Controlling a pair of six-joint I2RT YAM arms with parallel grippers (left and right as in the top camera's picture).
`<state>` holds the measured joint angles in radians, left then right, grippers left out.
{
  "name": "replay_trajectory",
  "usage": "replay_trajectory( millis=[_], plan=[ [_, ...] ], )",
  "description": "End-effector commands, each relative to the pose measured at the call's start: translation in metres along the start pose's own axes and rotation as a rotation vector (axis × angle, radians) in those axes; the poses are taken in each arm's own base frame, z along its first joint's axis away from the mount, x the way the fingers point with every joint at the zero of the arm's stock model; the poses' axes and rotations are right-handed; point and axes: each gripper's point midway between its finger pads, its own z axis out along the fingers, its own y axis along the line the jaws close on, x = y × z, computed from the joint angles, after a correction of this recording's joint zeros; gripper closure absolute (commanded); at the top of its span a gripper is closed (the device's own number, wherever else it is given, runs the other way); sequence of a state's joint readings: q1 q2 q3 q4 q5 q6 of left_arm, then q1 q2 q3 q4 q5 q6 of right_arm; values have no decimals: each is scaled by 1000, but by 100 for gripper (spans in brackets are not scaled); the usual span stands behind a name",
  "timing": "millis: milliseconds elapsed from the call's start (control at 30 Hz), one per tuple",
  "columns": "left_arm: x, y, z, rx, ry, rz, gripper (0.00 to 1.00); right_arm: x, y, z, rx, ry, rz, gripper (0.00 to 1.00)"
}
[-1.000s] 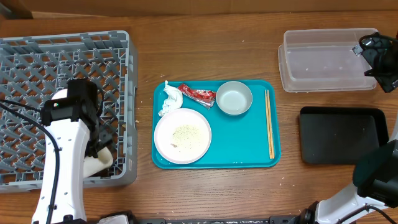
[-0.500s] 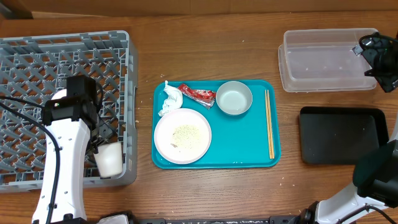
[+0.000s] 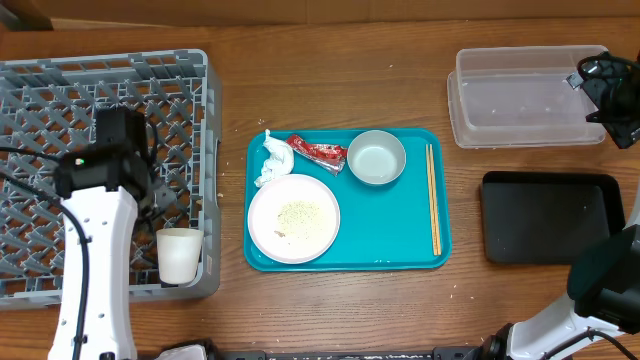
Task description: Sort waste into correct bins and load items into the dishwasher
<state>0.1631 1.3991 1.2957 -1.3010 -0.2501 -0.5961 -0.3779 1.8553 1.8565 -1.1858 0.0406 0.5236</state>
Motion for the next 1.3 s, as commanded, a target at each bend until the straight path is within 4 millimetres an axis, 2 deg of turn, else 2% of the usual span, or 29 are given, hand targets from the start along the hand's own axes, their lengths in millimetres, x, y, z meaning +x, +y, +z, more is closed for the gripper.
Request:
replay_trajectory(
  millis=[0, 67, 133, 200, 300, 467, 533, 633, 833, 867, 900, 933, 967, 1033, 1133, 1200, 1233, 1267],
  plan=[
    [14, -44, -20, 261, 118, -7, 0, -2, 1, -1, -5, -7, 8, 0],
    [27, -62, -27, 367, 192, -3, 0, -2, 1, -1, -5, -7, 8, 0],
    [36, -65, -27, 394, 238, -3, 0, -2, 1, -1, -5, -7, 8, 1],
    [42, -56, -20, 336, 261, -39, 1, -2, 1, -1, -5, -7, 8, 0],
    [53, -35, -4, 194, 295, -186, 0, -2, 1, -1, -6, -8, 8, 0],
    [71, -20, 16, 85, 342, -306, 2, -2, 1, -1, -5, -7, 8, 0],
    [68, -8, 23, 14, 299, -343, 3, -2, 1, -1, -5, -7, 8, 0],
    [60, -7, 25, 11, 258, -344, 4, -2, 1, -1, -6, -8, 8, 0],
    [59, -9, 25, 20, 258, -345, 7, -2, 1, -1, -6, -8, 8, 0],
    [59, -9, 25, 22, 257, -346, 10, -2, 1, -1, -6, -8, 8, 0],
    [59, -9, 25, 22, 257, -346, 21, -2, 1, -1, -5, -7, 8, 0],
    [59, -10, 25, 22, 258, -346, 32, -2, 1, -1, -5, -7, 8, 0],
    [61, -10, 25, 27, 268, -344, 51, -2, 1, -1, -6, -8, 8, 0],
    [64, -12, 24, 36, 289, -343, 60, -2, 1, -1, -5, -7, 8, 0],
    [68, -13, 23, 40, 308, -342, 67, -2, 1, -1, -5, -7, 8, 0],
    [68, -12, 22, 37, 310, -341, 83, -2, 1, -1, -6, -8, 8, 0],
    [69, -12, 22, 35, 312, -341, 94, -2, 1, -1, -5, -7, 8, 0],
    [70, -12, 22, 34, 319, -341, 96, -2, 1, -1, -6, -8, 8, 0]
  ],
)
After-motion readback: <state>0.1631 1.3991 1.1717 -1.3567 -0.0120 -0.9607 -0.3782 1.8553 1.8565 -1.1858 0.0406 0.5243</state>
